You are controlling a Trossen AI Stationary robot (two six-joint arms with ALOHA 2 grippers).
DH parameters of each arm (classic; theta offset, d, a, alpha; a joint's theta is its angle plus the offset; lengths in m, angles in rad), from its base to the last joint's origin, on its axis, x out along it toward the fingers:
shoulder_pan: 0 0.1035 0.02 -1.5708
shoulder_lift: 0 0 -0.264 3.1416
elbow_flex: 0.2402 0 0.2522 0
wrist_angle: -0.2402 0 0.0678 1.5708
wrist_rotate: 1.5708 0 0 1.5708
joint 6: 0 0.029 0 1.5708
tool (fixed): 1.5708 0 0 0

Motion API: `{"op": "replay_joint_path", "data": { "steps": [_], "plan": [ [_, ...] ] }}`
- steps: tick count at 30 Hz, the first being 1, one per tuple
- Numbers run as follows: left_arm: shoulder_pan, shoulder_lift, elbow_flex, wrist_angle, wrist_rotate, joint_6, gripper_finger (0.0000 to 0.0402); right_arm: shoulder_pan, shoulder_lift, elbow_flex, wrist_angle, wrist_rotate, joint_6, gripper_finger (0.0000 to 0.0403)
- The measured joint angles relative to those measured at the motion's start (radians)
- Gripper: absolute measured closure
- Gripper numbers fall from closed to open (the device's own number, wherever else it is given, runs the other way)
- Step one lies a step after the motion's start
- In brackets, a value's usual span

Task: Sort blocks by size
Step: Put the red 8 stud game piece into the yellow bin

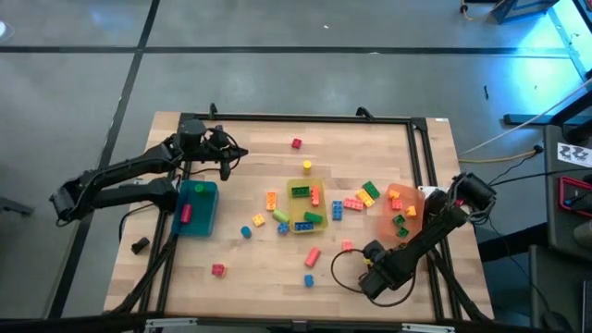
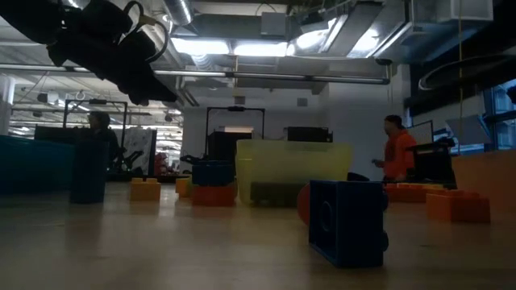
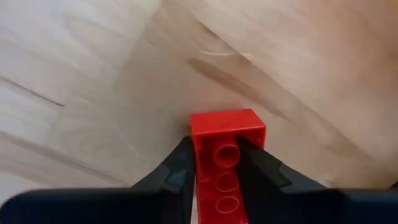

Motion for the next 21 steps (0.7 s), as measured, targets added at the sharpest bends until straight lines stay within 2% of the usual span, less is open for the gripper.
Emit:
{"op": "replay_joint_path", "data": {
  "steps": [4,8,11,17,19,21],
  "plan": [
    [0.000,0.000,0.000,0.000,0.000,0.000,0.0400,-0.010,0.003,0.063,-0.039,0.062,-0.050,0.0311],
    [0.000,0.000,0.000,0.000,0.000,0.000,0.0400,-0.047,0.002,0.159,-0.113,0.190,-0.134,0.0300],
    [0.000,0.000,0.000,0.001,0.000,0.000,0.0400,-0.092,0.002,0.234,-0.171,0.326,-0.242,0.0287],
    [0.000,0.000,0.000,0.001,0.000,0.000,0.0400,-0.225,0.001,0.294,-0.172,0.695,-0.590,0.0306],
    [0.000,0.000,0.000,0.002,0.000,-0.009,0.0400,-0.286,0.001,0.294,-0.128,0.745,-0.736,0.0309],
    [-0.001,0.000,0.000,0.002,0.000,-0.026,0.0400,-0.348,0.001,0.294,-0.067,0.739,-0.909,0.0305]
  ]
}}
